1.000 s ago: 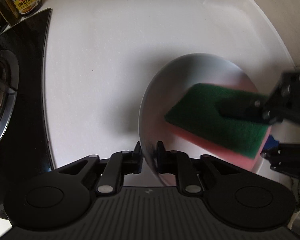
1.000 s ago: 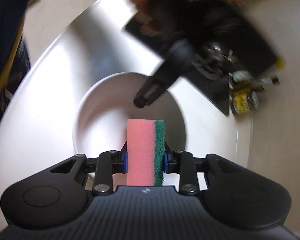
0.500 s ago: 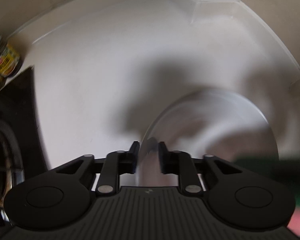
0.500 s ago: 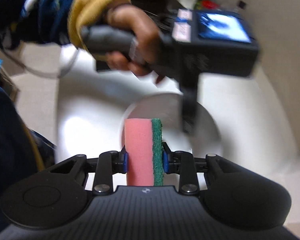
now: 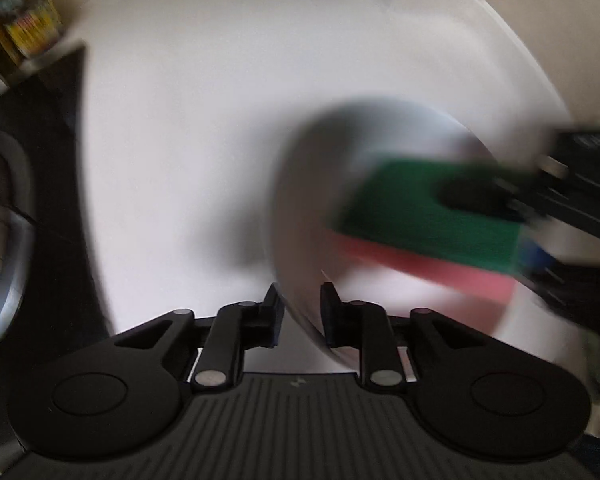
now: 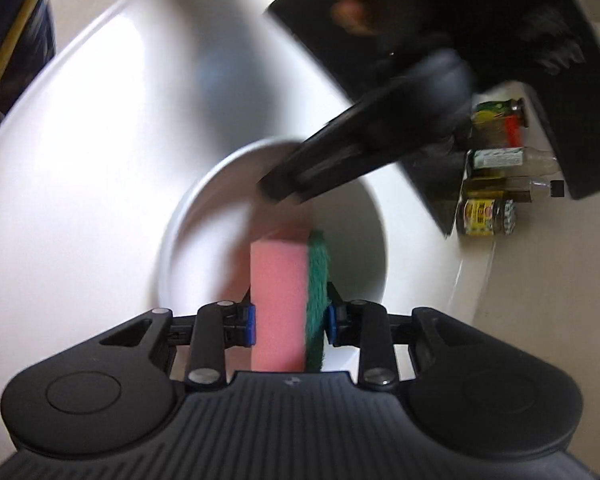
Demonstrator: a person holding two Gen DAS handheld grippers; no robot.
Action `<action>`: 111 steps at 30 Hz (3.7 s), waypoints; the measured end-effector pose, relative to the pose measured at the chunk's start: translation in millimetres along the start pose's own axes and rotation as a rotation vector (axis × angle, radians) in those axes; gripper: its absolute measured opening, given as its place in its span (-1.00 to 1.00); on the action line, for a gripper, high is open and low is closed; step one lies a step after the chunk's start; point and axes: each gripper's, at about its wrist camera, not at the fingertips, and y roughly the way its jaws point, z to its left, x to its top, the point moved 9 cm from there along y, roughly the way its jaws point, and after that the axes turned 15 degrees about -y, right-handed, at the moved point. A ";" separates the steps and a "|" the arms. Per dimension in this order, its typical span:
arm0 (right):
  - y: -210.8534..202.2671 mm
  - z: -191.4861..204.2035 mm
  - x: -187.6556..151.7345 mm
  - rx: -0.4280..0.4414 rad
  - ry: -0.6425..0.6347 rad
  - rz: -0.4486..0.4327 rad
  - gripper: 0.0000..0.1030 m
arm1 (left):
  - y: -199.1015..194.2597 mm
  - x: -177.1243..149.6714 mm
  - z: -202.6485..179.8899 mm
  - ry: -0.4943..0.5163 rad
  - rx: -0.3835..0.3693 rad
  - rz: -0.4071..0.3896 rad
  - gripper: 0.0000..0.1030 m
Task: Clean bowl
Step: 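Hold the bowl with the left gripper while the right scrubs its inside with the green side, then hold the bowl with the left gripper while the right scrubs the interior again, then hold the bowl with the left gripper while the right wipes the sponge over the rim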
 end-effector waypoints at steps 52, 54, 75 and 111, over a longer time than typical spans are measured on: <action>33.3 -39.0 7.4 -0.164 -0.620 -0.154 -0.50 | -22.3 -17.6 10.8 0.157 0.053 0.076 -0.65; 36.6 -34.7 3.2 -0.110 -0.597 -0.110 -0.50 | -22.5 -15.5 12.2 0.137 0.069 0.039 -0.58; -12.3 -89.4 -37.9 0.178 0.407 -0.257 -0.49 | -12.3 7.8 1.1 -0.005 0.004 0.031 -0.79; -62.2 -114.5 -96.6 0.234 0.920 -0.303 -0.49 | -37.4 -9.8 -11.6 -0.151 0.189 -0.251 -0.58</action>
